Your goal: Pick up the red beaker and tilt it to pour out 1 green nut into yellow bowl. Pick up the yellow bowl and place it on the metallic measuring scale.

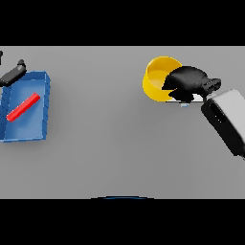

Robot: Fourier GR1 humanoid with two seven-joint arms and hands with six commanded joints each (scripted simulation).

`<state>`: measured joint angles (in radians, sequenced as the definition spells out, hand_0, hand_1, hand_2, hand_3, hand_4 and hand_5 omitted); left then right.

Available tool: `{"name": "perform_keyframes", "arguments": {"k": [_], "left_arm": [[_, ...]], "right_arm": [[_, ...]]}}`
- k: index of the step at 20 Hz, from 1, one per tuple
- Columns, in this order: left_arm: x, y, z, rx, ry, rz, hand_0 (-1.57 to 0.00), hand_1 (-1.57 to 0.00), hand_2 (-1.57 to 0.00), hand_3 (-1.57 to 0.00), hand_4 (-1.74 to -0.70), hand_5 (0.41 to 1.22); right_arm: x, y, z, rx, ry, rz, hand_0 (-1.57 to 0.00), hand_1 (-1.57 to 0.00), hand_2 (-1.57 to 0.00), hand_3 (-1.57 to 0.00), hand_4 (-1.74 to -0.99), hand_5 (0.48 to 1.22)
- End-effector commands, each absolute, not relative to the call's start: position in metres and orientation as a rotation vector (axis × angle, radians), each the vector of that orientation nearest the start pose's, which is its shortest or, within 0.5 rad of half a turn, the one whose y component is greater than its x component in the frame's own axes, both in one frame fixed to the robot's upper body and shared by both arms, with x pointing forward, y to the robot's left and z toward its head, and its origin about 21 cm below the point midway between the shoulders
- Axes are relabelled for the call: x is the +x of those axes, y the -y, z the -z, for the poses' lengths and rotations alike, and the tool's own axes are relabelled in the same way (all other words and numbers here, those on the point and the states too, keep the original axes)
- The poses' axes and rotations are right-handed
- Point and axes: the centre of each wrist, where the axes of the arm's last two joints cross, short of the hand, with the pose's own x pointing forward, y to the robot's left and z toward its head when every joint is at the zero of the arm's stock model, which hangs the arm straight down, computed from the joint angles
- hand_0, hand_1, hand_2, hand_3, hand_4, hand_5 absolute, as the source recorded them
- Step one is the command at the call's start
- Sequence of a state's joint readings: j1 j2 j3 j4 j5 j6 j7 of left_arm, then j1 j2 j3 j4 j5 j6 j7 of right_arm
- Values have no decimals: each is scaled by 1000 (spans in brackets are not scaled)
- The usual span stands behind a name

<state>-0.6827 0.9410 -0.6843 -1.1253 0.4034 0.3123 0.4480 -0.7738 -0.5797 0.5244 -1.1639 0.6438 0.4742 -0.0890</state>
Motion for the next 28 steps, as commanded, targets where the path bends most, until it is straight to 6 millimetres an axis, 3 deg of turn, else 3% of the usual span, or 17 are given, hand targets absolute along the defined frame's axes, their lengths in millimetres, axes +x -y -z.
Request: {"name": "perform_keyframes", "arguments": {"k": [1,4,8,13,20,22,23,24,25,28], "left_arm": [[363,-338,-130,707,1102,449,1,1,1,1,-801,754],[363,-337,-130,696,1107,457,1,1,1,1,-801,753],[358,-334,-132,706,1089,436,1,1,1,1,-819,762],[359,-332,-134,696,1078,418,1,1,1,1,-838,772],[359,-335,-135,714,1061,418,1,1,1,1,-838,776],[361,-336,-135,709,1069,429,1,1,1,1,-840,771],[361,-334,-137,705,1077,422,1,1,1,1,-841,772],[360,-333,-136,707,1075,424,1,1,1,1,-843,773],[360,-334,-135,702,1070,420,1,1,1,1,-844,775],[362,-336,-133,691,1078,412,1,1,1,1,-849,767]], "right_arm": [[394,220,-132,-578,1218,-1793,-1557,-1566,-1570,-1342,-1724,1221],[402,226,-132,-578,1225,-1785,-1564,-1568,-1571,-1267,-1723,1221],[414,249,-118,-656,1140,-1681,-1540,-1460,-1525,-1446,-1727,1221],[422,267,-106,-679,1094,-1634,-1510,-1368,-1451,-1530,-1730,1221],[425,275,-98,-677,1068,-1629,-1397,-1205,-1316,-1562,-1730,1221],[425,276,-92,-666,1069,-1613,-1417,-1230,-1402,-1536,-1728,1221],[426,274,-89,-661,1052,-1603,-1404,-1181,-1293,-1543,-1670,1221],[426,275,-90,-652,1050,-1599,-1410,-1150,-1182,-1387,-1644,1221],[427,274,-92,-650,1041,-1589,-1325,-1039,-1042,-1237,-1621,1155],[430,274,-95,-633,1009,-1568,-947,-687,-672,-879,-1564,991]]}}
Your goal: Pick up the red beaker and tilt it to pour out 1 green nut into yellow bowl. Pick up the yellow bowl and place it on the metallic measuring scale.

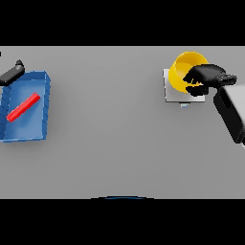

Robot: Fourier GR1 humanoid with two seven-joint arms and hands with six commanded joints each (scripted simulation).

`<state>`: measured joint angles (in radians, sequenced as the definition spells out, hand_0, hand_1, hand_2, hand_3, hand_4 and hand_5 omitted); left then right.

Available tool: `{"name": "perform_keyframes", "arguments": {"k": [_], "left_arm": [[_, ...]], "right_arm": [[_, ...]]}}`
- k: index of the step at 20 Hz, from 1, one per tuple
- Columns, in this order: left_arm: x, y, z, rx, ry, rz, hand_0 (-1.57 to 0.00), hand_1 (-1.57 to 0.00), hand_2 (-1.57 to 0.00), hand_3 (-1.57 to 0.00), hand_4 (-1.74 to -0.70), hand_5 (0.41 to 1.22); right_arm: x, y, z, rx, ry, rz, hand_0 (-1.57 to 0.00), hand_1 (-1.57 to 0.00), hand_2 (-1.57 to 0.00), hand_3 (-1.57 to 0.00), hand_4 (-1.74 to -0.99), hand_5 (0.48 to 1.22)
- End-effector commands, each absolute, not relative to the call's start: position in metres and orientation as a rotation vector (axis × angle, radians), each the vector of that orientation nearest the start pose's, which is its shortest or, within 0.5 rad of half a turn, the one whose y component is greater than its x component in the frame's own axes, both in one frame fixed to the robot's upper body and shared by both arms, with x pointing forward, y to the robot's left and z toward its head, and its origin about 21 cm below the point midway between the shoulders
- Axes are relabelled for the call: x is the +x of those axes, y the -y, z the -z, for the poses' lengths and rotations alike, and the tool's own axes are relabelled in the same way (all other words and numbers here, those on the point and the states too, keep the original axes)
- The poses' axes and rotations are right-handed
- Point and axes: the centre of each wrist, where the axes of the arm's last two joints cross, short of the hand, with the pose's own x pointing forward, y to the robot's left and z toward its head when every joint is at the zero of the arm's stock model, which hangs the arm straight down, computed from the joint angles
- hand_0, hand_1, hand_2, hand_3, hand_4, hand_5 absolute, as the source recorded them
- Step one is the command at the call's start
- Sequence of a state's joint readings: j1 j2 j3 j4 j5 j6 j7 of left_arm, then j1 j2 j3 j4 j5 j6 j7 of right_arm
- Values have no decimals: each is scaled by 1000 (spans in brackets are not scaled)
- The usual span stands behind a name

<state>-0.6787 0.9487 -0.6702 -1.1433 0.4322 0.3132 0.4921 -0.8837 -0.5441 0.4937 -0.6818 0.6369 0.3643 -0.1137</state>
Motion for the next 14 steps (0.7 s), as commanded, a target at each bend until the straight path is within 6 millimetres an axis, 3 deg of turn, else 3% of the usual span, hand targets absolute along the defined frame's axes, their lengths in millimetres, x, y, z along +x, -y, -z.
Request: {"name": "perform_keyframes", "arguments": {"k": [1,6,9,14], "left_arm": [[362,-336,-133,694,1082,421,1,1,1,1,-850,765],[363,-333,-133,697,1091,431,1,1,1,1,-853,772],[363,-331,-137,691,1094,425,1,1,1,1,-856,772],[357,-331,-134,704,1081,426,1,1,1,1,-851,768]], "right_arm": [[430,274,-92,-620,1003,-1566,-825,-599,-589,-794,-1550,955],[429,275,-90,-604,980,-1562,-297,-223,-297,-509,-1487,848],[429,280,-91,-630,960,-1586,-152,-114,-182,-397,-1452,818],[429,282,-93,-627,961,-1609,-49,-37,-59,-263,-1414,796]]}}
